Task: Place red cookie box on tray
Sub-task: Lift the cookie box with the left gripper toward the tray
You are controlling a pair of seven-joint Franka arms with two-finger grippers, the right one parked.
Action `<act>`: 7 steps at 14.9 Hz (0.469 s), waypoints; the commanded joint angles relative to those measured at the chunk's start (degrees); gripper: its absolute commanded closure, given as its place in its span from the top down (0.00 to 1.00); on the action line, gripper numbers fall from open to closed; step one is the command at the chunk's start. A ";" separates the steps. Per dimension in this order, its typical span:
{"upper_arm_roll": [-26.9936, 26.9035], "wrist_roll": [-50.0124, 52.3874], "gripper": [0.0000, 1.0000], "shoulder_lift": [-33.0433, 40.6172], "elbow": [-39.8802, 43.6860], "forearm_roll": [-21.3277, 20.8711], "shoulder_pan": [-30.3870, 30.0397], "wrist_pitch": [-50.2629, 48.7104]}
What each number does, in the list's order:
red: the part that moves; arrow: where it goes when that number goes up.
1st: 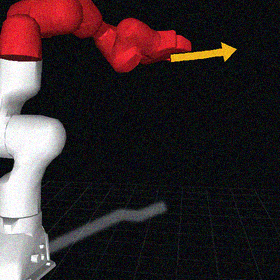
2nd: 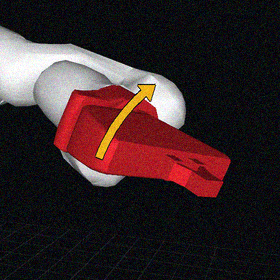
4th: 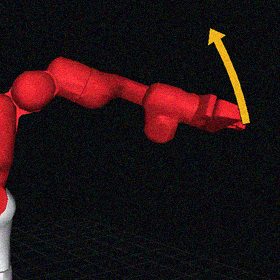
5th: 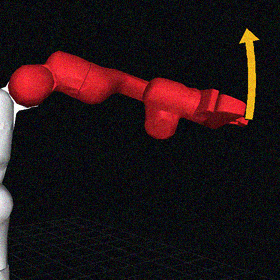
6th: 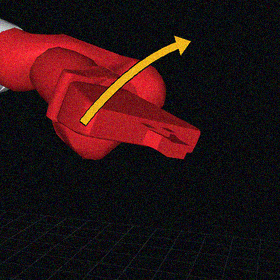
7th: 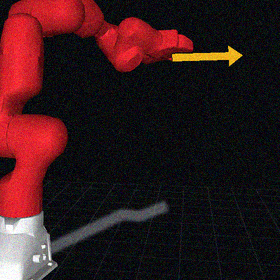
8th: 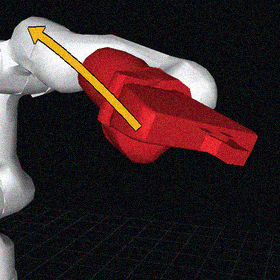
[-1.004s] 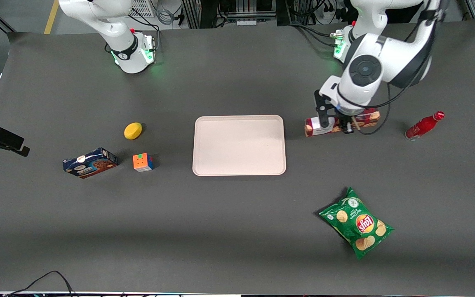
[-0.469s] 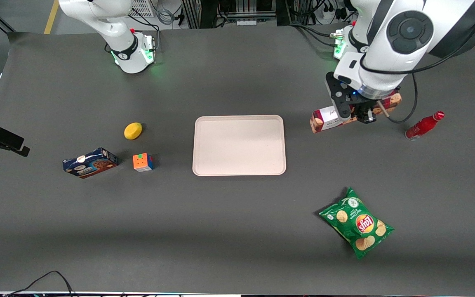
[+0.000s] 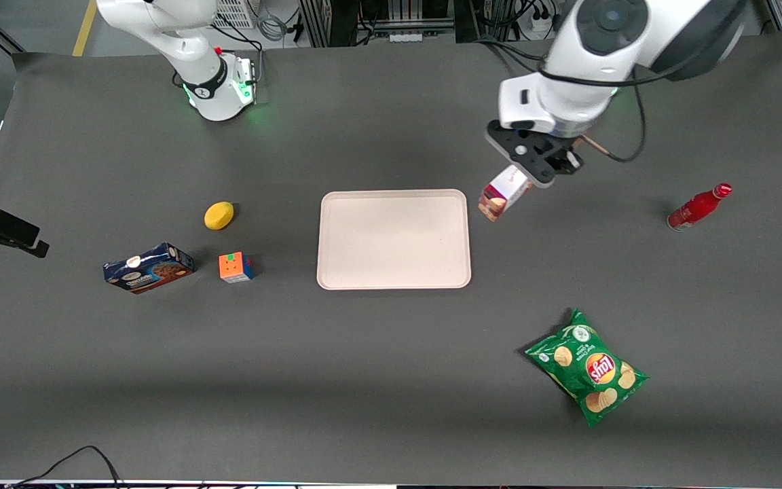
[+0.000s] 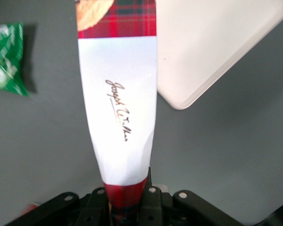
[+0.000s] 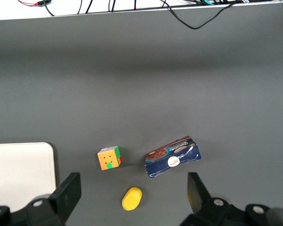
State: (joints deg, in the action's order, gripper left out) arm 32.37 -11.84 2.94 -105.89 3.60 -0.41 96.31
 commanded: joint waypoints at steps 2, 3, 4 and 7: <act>3.74 26.28 0.16 0.40 0.07 5.27 0.14 1.41; 5.67 33.22 0.16 0.14 -0.28 5.45 0.23 2.82; 7.52 39.99 0.16 -0.30 -0.55 5.46 0.23 4.74; 11.39 53.47 0.14 -1.61 -3.70 5.46 0.49 14.13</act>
State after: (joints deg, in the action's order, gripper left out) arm 40.56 29.60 2.02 -106.77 8.34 -0.15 102.60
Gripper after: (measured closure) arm 0.784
